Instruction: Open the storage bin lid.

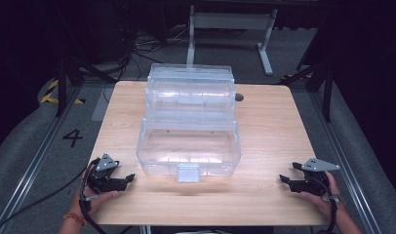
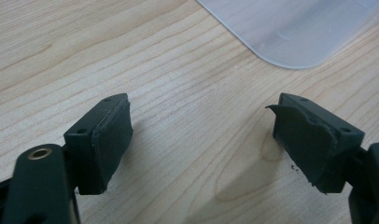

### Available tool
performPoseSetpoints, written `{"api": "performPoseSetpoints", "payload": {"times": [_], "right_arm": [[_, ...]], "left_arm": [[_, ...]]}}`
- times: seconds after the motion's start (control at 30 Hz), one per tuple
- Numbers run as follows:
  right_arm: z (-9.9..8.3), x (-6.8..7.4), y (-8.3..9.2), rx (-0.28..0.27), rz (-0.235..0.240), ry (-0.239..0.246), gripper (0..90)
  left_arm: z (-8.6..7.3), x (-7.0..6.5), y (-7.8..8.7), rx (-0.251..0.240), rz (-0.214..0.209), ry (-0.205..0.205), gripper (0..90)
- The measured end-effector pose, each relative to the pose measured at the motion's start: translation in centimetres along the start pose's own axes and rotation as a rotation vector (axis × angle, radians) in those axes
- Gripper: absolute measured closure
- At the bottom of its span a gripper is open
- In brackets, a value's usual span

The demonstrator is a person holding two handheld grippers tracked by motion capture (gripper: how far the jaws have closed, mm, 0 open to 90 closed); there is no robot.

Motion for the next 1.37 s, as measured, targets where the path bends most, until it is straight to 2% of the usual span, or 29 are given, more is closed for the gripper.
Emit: {"api": "performPoseSetpoints", "payload": {"times": [0.17,0.8,1.37], "right_arm": [[-0.11,-0.07,-0.09,0.019,0.029,-0.033,24.0],[-0.12,-0.06,-0.10,0.019,0.028,-0.032,23.7],[-0.16,-0.24,-0.23,0.030,0.011,-0.046,15.4]], "left_arm": [[0.04,0.01,-0.06,0.002,0.001,0.004,18.2],[0.03,0.10,-0.10,0.004,0.011,0.008,16.8],[-0.09,0.06,-0.06,0.019,0.004,0.018,14.9]]}}
Point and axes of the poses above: each handheld gripper's, and its own axes: y roughly backward along the jaws, z roughly out of its top, x roughly to its left, the point moved 10 cm from there along -y, roughly forward along the jaws, and after that the axes turned 13 degrees about -y, right-handed, at the moved point
